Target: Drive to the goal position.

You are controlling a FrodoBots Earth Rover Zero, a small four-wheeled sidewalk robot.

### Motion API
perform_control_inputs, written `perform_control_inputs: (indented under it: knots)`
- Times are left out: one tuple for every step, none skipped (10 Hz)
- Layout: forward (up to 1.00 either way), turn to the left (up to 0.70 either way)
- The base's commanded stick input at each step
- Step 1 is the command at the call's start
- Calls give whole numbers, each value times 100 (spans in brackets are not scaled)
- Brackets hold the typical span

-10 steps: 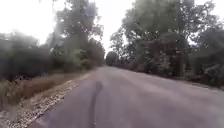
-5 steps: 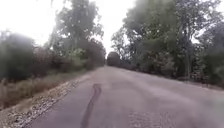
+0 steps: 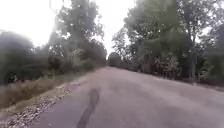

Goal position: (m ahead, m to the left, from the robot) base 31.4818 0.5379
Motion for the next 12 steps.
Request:
perform_control_inputs:
  knots:
    - [85,0]
    - [85,0]
    - [85,0]
    - [85,0]
    - [85,0]
    - [85,0]
    - [85,0]
    - [85,0]
    - [85,0]
    - [85,0]
    - [85,0]
    - [85,0]
